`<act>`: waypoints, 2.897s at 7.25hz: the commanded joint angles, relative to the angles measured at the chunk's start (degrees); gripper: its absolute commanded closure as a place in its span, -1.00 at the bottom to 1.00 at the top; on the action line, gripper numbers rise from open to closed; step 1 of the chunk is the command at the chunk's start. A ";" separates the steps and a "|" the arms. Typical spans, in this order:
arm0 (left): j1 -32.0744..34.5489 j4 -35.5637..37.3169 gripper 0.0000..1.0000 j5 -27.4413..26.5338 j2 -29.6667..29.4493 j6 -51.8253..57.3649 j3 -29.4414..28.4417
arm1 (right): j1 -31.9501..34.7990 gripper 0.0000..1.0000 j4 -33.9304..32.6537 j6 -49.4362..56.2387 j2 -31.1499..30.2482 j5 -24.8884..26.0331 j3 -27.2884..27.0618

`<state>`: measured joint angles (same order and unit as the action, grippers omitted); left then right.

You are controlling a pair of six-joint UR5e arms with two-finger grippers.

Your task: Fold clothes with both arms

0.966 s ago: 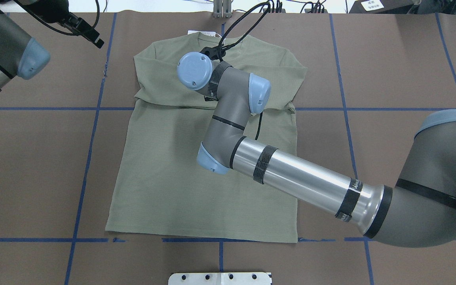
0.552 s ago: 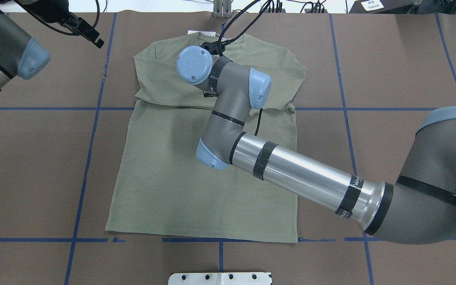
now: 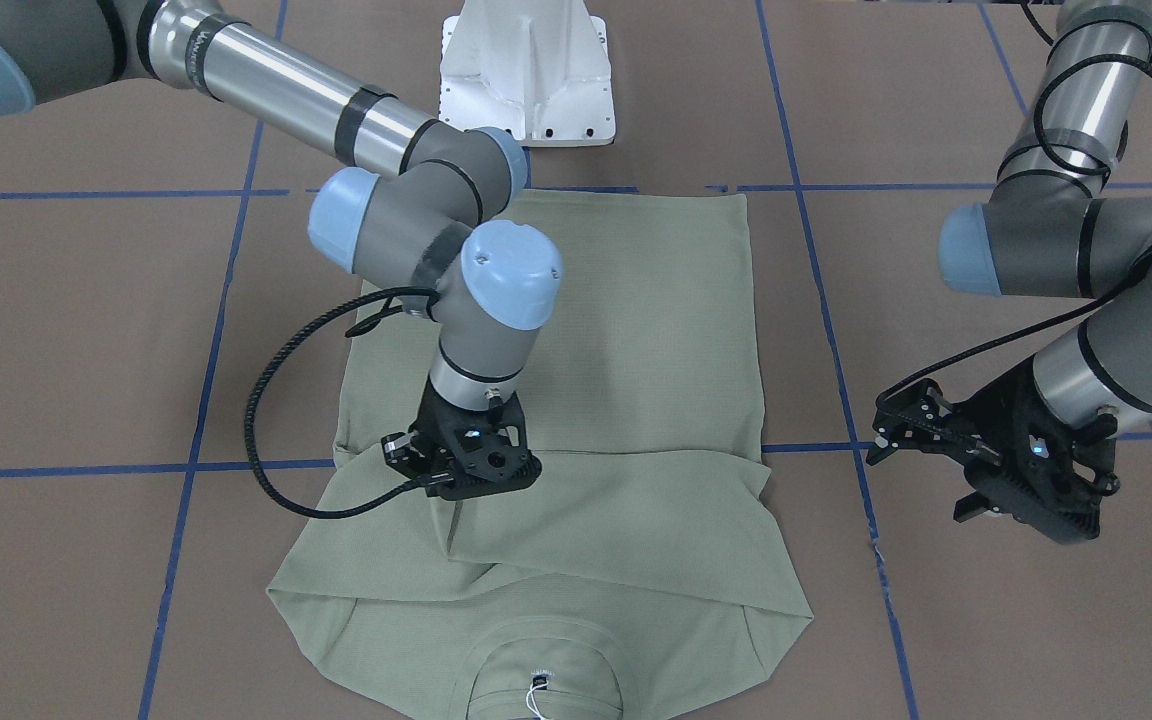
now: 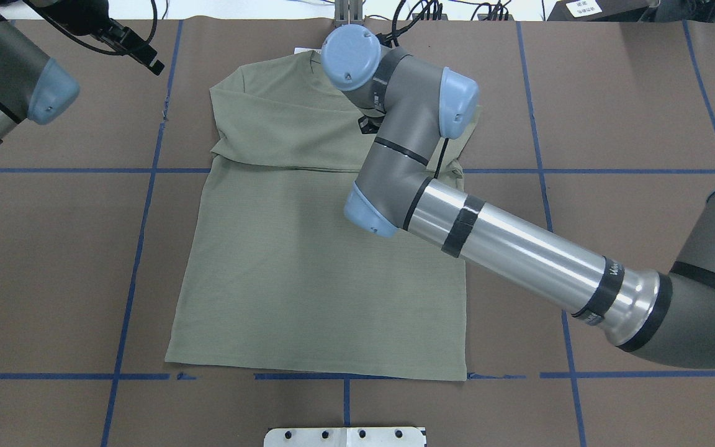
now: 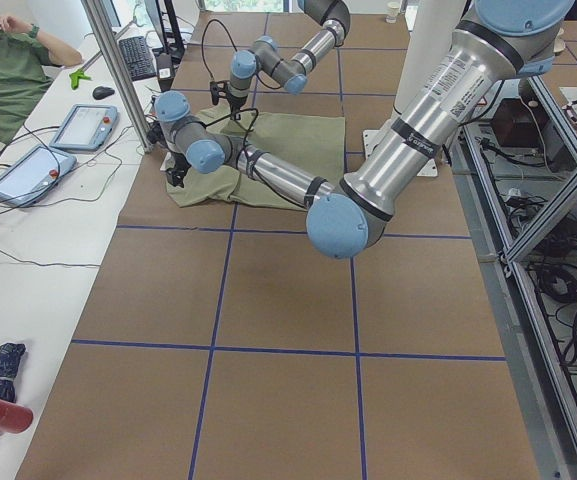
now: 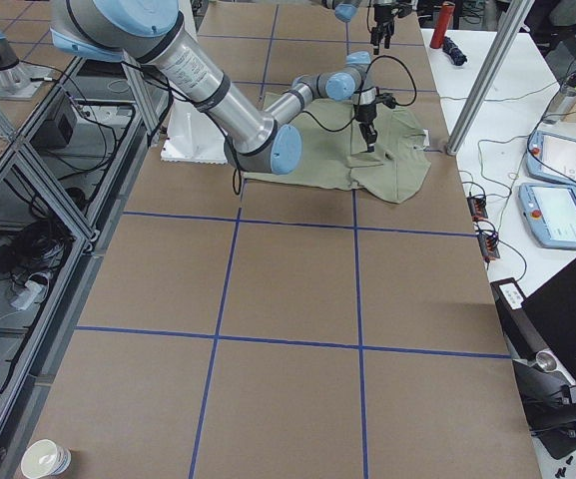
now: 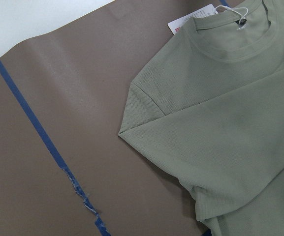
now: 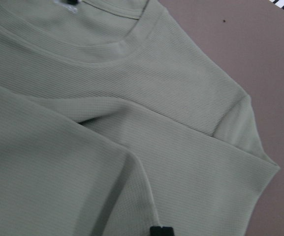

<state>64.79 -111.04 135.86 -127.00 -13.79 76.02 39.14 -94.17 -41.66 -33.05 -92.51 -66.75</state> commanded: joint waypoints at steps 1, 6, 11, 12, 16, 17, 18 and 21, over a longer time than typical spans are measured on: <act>-0.01 0.03 -1.00 -0.16 0.09 -0.10 0.53 | 2.51 1.00 -0.58 6.13 -4.20 -0.57 -2.94; 0.07 0.12 -1.00 -0.42 0.18 -0.63 1.41 | 2.78 -1.00 7.02 6.08 -6.84 -0.65 -2.33; -4.02 0.03 -1.00 -8.70 12.36 -25.59 22.96 | 3.49 -1.00 9.00 -19.27 -18.73 -16.64 -24.72; -8.41 -0.05 -1.00 -11.64 18.22 -30.37 29.73 | 1.57 -1.00 8.75 -27.17 -26.72 -16.91 -36.75; -21.84 -22.44 -1.00 -22.25 38.78 -56.35 40.70 | -21.48 -1.00 9.18 -63.65 -42.43 2.77 -61.62; -26.51 -33.52 -0.98 -26.22 45.37 -63.49 40.70 | -26.96 -1.00 11.71 -69.73 -43.58 9.30 -62.79; -31.52 -37.63 -0.88 -30.70 48.05 -69.82 40.61 | -31.28 -0.99 16.08 -71.70 -46.46 14.58 -62.80; -50.49 -37.41 -0.77 -50.64 47.99 -85.93 38.17 | -36.16 -1.00 35.98 -72.69 -57.21 21.93 -57.55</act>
<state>21.67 -148.30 92.66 -79.08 -93.86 115.64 4.06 -63.11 -114.24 -87.74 -72.03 -126.95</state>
